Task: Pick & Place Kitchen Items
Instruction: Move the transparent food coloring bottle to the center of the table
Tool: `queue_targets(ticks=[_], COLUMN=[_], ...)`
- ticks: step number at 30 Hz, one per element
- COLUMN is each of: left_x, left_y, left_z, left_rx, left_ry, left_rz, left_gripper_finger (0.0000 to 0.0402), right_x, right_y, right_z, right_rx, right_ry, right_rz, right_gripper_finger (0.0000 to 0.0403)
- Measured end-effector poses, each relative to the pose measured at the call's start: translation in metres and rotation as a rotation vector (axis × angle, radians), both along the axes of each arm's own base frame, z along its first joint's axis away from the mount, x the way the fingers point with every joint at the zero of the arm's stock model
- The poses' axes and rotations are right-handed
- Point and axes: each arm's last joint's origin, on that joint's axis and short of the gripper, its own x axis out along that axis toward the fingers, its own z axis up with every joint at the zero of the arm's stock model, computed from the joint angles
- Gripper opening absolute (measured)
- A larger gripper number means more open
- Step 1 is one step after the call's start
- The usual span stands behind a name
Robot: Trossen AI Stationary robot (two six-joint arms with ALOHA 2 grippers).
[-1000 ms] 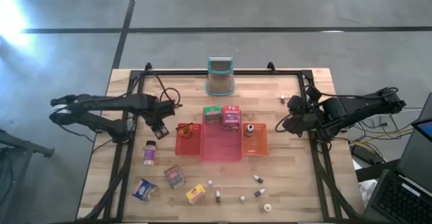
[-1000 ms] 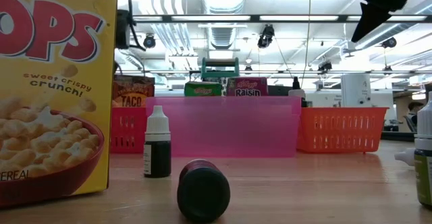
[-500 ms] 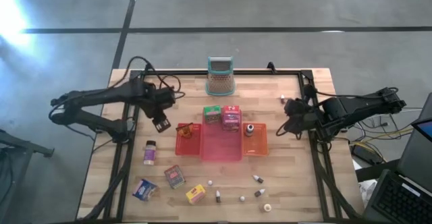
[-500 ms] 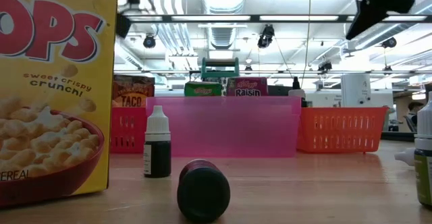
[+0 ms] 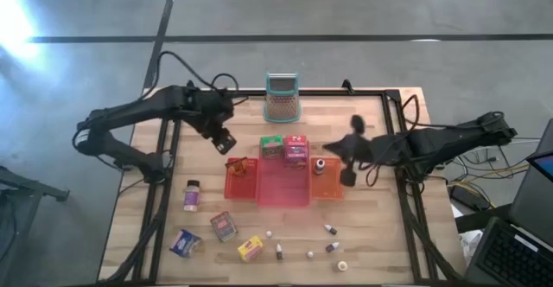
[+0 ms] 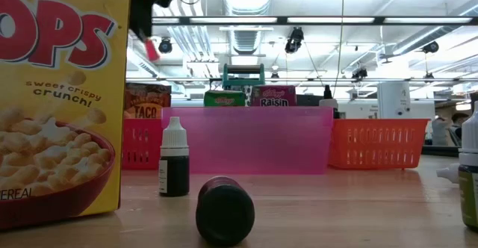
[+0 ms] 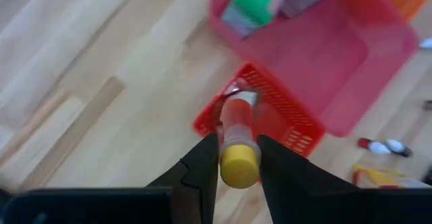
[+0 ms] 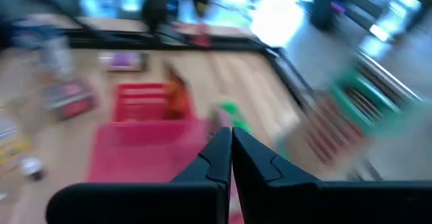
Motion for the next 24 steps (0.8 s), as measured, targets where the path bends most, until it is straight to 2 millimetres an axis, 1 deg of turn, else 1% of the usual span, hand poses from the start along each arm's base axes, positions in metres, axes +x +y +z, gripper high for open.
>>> queue_targets(ticks=[2, 5, 8, 11, 14, 18, 21, 24], left_x=[0.013, 0.033, 0.052, 0.066, 0.076, 0.083, 0.085, 0.088], left_y=[0.001, 0.001, 0.0, 0.0, 0.001, 0.0, -0.007, -0.019], left_z=[0.0, 0.0, -0.001, 0.0, 0.003, 0.006, 0.007, 0.009], left_rx=[-0.015, -0.012, 0.004, 0.026, 0.042, 0.055, 0.068, 0.064], left_ry=[0.001, 0.013, 0.024, 0.025, 0.015, 0.004, -0.01, -0.04], left_rz=[-0.045, -0.115, -0.179, -0.245, -0.276, -0.302, -0.355, -0.445], left_gripper_finger=[0.01, 0.01, 0.01, 0.01, 0.01, 0.01, 0.01, 0.01], right_x=[0.011, 0.02, 0.025, 0.024, 0.021, 0.015, 0.016, 0.017], right_y=[0.004, 0.007, 0.008, 0.011, 0.013, 0.013, 0.013, 0.015], right_z=[-0.004, -0.016, -0.023, -0.028, -0.029, -0.029, -0.032, -0.038], right_rx=[-0.037, -0.066, -0.016, -0.004, 0.014, 0.051, 0.073, 0.054], right_ry=[0.008, 0.075, 0.099, 0.136, 0.157, 0.174, 0.183, 0.219], right_rz=[0.07, 0.085, 0.056, 0.057, 0.055, 0.035, 0.02, 0.032], right_gripper_finger=[0.0008, 0.0008, 0.0008, 0.0008, 0.0008, 0.0008, 0.0008, 0.0008])
